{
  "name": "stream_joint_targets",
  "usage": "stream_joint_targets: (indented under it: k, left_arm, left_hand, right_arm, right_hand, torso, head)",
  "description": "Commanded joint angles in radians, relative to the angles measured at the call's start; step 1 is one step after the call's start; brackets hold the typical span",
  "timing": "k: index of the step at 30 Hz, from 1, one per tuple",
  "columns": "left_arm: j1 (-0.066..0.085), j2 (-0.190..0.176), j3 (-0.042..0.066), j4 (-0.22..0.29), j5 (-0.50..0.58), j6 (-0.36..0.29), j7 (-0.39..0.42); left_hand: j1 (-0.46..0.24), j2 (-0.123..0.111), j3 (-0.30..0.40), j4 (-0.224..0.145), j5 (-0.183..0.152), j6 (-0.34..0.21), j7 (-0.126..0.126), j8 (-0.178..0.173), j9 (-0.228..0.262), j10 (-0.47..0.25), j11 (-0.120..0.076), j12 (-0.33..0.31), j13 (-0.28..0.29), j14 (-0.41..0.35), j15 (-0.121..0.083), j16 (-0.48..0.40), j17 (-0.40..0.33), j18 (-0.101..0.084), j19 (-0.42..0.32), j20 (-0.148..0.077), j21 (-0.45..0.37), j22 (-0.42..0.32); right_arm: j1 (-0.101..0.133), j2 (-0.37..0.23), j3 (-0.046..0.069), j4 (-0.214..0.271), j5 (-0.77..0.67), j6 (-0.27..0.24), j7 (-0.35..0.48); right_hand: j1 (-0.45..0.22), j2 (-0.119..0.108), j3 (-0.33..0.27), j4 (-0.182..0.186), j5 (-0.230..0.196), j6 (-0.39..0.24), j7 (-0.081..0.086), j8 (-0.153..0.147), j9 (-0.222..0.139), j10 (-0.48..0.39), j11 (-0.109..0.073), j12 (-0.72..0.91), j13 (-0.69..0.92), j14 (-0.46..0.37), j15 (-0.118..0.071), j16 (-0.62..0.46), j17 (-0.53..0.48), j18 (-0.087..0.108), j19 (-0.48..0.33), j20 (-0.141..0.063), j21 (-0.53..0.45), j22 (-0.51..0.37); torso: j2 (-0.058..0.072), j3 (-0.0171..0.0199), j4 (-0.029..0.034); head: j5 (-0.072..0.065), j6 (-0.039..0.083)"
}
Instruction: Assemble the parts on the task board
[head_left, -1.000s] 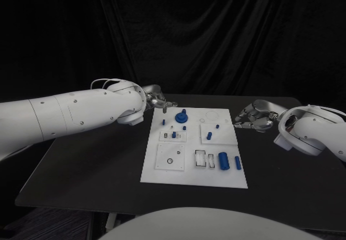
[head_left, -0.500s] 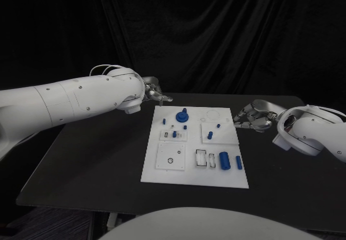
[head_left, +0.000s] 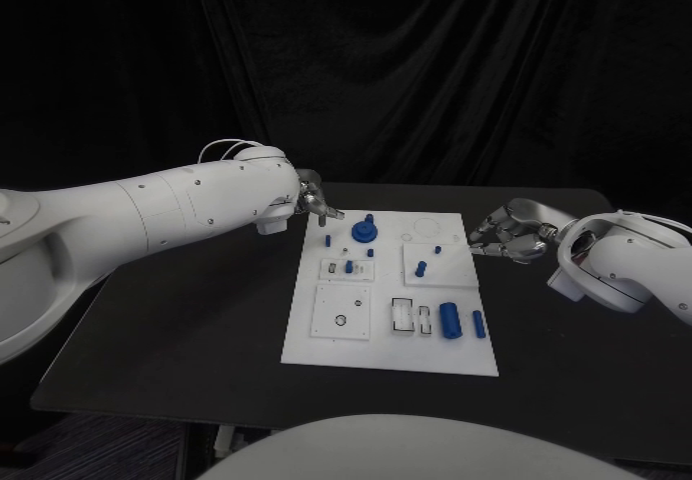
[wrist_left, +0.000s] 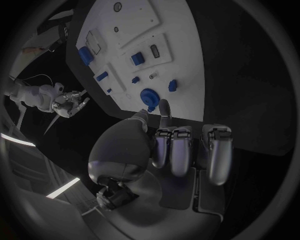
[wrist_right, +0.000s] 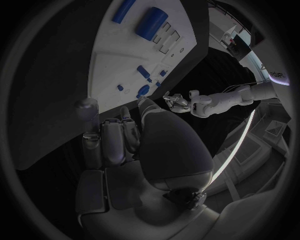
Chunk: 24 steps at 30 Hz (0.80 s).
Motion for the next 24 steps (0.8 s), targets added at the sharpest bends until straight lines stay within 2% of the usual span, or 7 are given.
stream_joint_targets:
  k: [1, 7, 12, 17, 24]
  left_arm:
    - [-0.009, 0.01, 0.001, -0.022, 0.001, 0.047, -0.004]
    - [-0.021, 0.021, 0.001, -0.051, 0.001, 0.06, -0.007]
    - [-0.027, 0.026, 0.001, -0.065, 0.001, 0.066, -0.007]
    - [-0.033, 0.032, 0.001, -0.076, 0.001, 0.069, -0.005]
    - [-0.043, 0.041, 0.001, -0.092, 0.001, 0.074, 0.002]
  left_hand:
    - [0.015, 0.002, -0.008, 0.001, -0.005, -0.012, 0.0, -0.012, -0.003, 0.104, 0.01, 0.003, 0.263, 0.104, 0.011, 0.007, 0.263, 0.0, 0.083, 0.009, -0.002, 0.247]
    - [0.027, 0.006, -0.013, -0.001, -0.003, -0.02, 0.006, -0.034, -0.009, 0.104, 0.016, 0.003, 0.263, 0.104, 0.016, 0.007, 0.263, 0.003, 0.073, 0.014, -0.002, 0.239]
    - [0.031, 0.007, -0.014, -0.003, -0.002, -0.02, 0.007, -0.038, -0.009, 0.104, 0.017, 0.003, 0.263, 0.104, 0.017, 0.007, 0.263, 0.003, 0.074, 0.015, -0.002, 0.24]
    - [0.042, 0.008, -0.018, -0.008, 0.001, -0.036, 0.013, -0.048, -0.003, 0.104, 0.022, 0.003, 0.263, 0.104, 0.021, 0.007, 0.263, 0.002, 0.076, 0.019, -0.003, 0.241]
    - [0.045, 0.01, -0.019, -0.009, 0.002, -0.042, 0.015, -0.048, 0.002, 0.104, 0.023, 0.003, 0.263, 0.104, 0.023, 0.007, 0.263, 0.002, 0.076, 0.02, -0.003, 0.242]
  right_arm:
    - [-0.001, -0.001, 0.001, 0.003, -0.001, -0.014, 0.006]
    - [-0.001, -0.001, 0.001, 0.003, -0.001, -0.01, 0.004]
    - [-0.001, -0.001, 0.001, 0.003, -0.001, -0.008, 0.002]
    - [-0.001, -0.001, 0.001, 0.005, -0.001, -0.006, 0.001]
    - [-0.001, -0.002, 0.001, 0.007, -0.001, -0.002, -0.002]
  right_hand:
    - [0.003, 0.01, 0.005, 0.001, 0.003, 0.003, 0.003, 0.007, -0.002, 0.005, -0.002, -0.001, 0.004, -0.002, -0.003, 0.004, 0.0, 0.008, 0.006, -0.002, 0.005, 0.079]
    - [0.003, 0.01, 0.005, 0.001, 0.003, 0.003, 0.003, 0.007, -0.002, 0.005, -0.002, -0.001, 0.004, -0.002, -0.003, 0.004, 0.0, 0.008, 0.006, -0.002, 0.005, 0.079]
    - [0.003, 0.01, 0.006, 0.001, 0.004, 0.003, 0.003, 0.007, -0.002, 0.004, -0.002, -0.001, 0.003, -0.002, -0.003, 0.004, 0.0, 0.008, 0.007, -0.002, 0.004, 0.079]
    - [0.003, 0.01, 0.006, 0.001, 0.004, 0.003, 0.003, 0.007, -0.002, 0.004, -0.002, -0.001, 0.003, -0.002, -0.003, 0.004, 0.0, 0.008, 0.007, -0.002, 0.004, 0.079]
    - [0.003, 0.01, 0.006, 0.001, 0.004, 0.003, 0.003, 0.007, -0.002, 0.004, -0.002, -0.001, 0.003, -0.002, -0.003, 0.004, 0.0, 0.008, 0.007, -0.002, 0.004, 0.079]
  torso:
    - [0.004, -0.0021, -0.0028]
    - [0.008, -0.0034, -0.0047]
    - [0.006, -0.0013, -0.0033]
    - [0.007, -0.0019, -0.002]
    - [0.006, -0.0017, -0.0033]
  head:
    - [0.002, 0.0]
    - [0.005, 0.0]
    - [0.003, 0.0]
    - [-0.002, 0.0]
    - [-0.006, 0.0]
